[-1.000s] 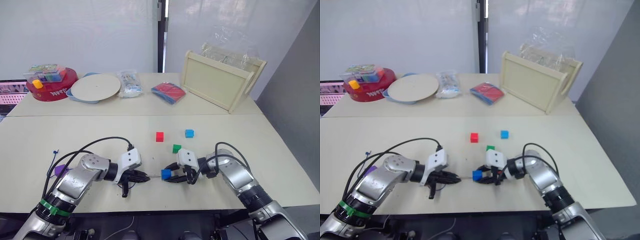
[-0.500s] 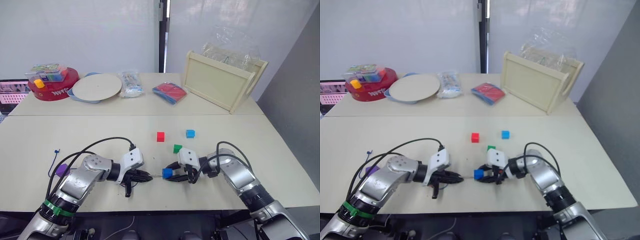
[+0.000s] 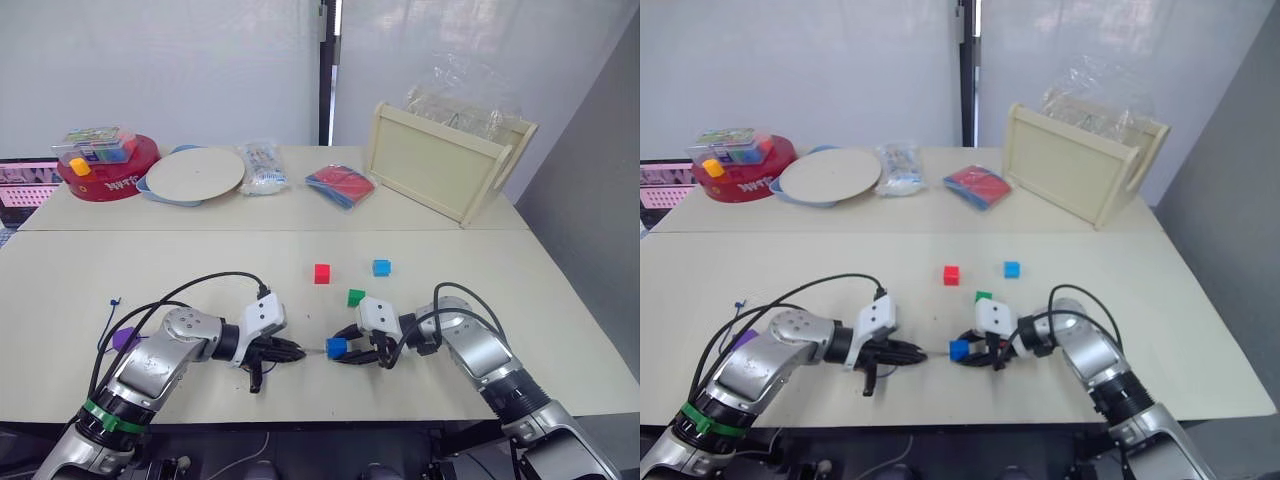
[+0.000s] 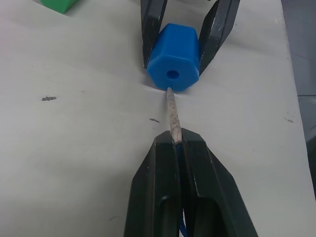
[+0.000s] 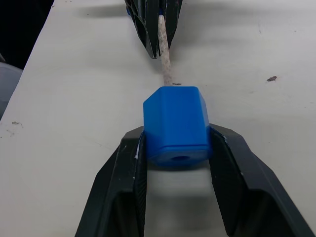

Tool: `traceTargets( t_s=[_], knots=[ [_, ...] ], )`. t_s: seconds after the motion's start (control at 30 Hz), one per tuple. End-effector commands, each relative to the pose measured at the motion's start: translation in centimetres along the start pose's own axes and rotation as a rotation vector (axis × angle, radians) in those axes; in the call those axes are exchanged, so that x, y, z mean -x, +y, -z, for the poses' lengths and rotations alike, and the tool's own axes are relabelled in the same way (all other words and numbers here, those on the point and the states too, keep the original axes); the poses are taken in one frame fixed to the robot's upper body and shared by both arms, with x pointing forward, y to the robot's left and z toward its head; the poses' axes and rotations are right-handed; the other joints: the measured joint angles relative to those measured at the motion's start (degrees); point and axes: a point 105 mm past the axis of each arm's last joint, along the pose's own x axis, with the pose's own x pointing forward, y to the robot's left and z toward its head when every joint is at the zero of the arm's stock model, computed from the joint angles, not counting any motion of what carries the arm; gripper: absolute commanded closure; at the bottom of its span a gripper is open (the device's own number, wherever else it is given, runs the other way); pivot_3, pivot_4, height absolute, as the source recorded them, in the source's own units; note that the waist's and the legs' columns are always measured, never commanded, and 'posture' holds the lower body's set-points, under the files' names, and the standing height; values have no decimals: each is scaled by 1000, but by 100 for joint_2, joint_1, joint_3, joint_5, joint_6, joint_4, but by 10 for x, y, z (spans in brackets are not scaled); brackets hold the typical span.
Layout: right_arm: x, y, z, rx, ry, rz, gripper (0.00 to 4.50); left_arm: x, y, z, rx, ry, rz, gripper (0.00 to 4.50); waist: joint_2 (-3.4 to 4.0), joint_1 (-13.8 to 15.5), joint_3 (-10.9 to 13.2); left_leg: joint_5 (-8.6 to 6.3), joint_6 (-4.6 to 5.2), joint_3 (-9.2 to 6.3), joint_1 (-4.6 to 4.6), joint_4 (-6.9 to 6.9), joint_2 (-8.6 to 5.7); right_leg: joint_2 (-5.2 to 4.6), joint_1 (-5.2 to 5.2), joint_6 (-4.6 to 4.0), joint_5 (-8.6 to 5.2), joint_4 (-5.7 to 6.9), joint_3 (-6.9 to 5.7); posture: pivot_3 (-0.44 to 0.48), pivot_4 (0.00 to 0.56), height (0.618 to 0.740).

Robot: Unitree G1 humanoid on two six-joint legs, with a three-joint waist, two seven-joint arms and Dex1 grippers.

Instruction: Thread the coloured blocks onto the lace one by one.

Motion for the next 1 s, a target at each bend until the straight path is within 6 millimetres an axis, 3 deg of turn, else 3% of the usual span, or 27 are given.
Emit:
traceTargets(
  t_s=[0.03, 1.0],
  knots=[
    [-1, 7, 7, -7, 34, -34, 3218, -1, -4, -9, -30, -26, 12, 4500, 0, 0, 0, 0, 0, 0, 0, 0, 0, 0, 0, 0, 0, 0, 0, 0, 150, 740],
    [1, 10, 14, -13, 70, -48, 3218, 4, -4, -14, -11, -69, 1, 4500, 0, 9, 0, 0, 0, 0, 0, 1, 0, 0, 1, 0, 0, -1, 0, 0, 150, 740]
  ],
)
